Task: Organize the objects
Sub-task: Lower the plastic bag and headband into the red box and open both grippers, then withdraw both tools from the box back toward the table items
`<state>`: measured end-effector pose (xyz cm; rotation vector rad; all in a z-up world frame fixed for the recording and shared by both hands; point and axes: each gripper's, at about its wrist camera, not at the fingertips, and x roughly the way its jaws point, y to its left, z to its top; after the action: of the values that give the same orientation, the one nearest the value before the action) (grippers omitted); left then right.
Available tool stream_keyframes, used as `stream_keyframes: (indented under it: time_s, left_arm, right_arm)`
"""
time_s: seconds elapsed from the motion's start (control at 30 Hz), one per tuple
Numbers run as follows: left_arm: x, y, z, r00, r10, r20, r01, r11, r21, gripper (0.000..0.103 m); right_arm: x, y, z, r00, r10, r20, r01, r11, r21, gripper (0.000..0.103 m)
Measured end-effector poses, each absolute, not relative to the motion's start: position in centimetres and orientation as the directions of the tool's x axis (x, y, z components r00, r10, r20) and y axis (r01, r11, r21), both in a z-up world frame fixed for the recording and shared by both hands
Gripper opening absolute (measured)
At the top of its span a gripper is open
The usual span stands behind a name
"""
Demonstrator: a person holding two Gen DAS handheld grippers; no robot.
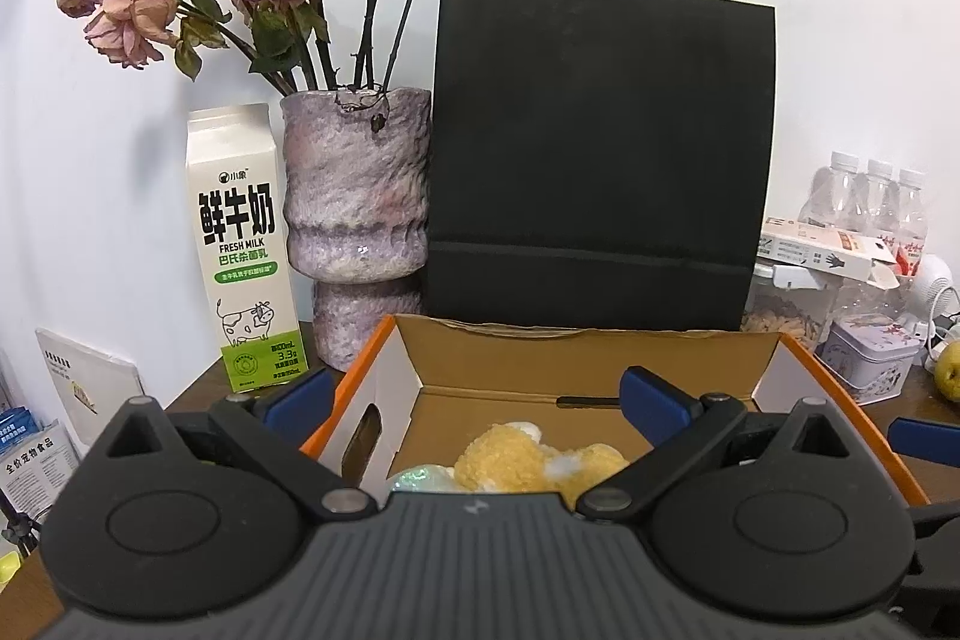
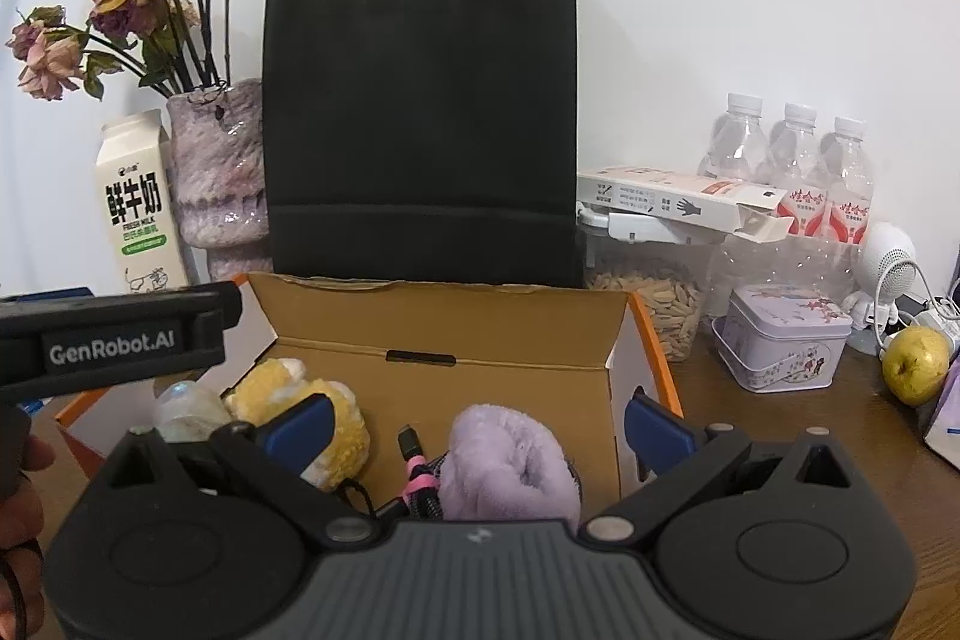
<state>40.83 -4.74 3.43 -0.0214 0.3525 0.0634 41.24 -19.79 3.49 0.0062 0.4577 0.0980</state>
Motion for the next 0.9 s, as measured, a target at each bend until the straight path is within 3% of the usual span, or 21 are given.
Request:
stream_keyframes:
  time_s: [0.9]
  left_arm:
    - [33.0,-2.7,4.8,0.945,0.051,-0.324,-0.073,0.996,-0.055,0.103]
  right_arm:
    - [34.6,-19.4,4.6,0.897,0.078,-0.434,-0.119,0.991,-0.067,0.103]
